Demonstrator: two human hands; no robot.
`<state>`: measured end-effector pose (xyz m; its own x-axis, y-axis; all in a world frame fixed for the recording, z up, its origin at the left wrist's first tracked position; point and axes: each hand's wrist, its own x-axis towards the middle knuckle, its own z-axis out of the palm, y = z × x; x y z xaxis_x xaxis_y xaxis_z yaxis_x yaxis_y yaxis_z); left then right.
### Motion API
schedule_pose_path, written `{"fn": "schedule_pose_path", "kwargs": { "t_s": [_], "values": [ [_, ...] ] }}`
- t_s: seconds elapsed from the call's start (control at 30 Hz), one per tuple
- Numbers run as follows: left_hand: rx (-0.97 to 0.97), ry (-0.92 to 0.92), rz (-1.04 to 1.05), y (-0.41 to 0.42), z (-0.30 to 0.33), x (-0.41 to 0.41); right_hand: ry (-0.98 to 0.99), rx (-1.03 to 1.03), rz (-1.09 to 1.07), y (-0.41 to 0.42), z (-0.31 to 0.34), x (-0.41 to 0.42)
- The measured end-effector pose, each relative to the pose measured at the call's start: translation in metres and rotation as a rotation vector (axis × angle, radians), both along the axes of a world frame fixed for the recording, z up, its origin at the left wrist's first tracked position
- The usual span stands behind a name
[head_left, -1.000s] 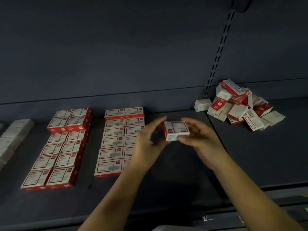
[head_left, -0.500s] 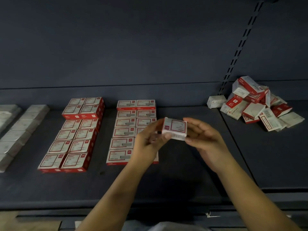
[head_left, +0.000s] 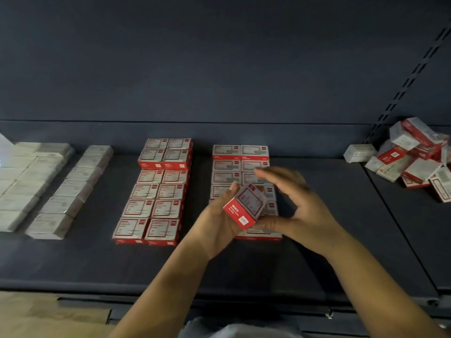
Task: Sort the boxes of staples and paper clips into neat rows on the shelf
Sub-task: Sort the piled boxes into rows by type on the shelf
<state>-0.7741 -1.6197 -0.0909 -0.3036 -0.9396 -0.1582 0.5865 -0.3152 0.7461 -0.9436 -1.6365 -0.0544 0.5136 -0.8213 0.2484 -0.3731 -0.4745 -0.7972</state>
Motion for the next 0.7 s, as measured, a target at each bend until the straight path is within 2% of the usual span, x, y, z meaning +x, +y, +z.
{"fn": "schedule_pose_path", "kwargs": {
  "t_s": [0.1,0.2,0.3,0.5,0.6,0.63,0.7],
  "values": [
    [0.010,-0.027,-0.028,0.004,0.008,0.022,0.093,0.023,0.061,0.001,0.007,0.025],
    [0.061,-0.117,0.038,0.011,0.019,0.046,0.077,0.001,0.039,0.004,0.009,0.055],
    [0.129,-0.362,0.229,0.013,0.023,0.076,0.063,-0.028,-0.047,0.004,0.004,0.089],
    [-0.082,-0.810,0.503,0.011,0.020,0.154,0.142,-0.185,-0.262,-0.013,-0.015,0.159],
    [-0.198,-1.219,0.508,0.010,0.010,0.182,0.250,-0.255,-0.306,-0.028,-0.030,0.192],
    [-0.221,-1.300,0.480,0.010,0.005,0.189,0.283,-0.259,-0.312,-0.033,-0.035,0.202],
    [-0.245,-1.282,0.427,0.006,-0.007,0.198,0.337,-0.258,-0.336,-0.040,-0.043,0.220]
  ]
}}
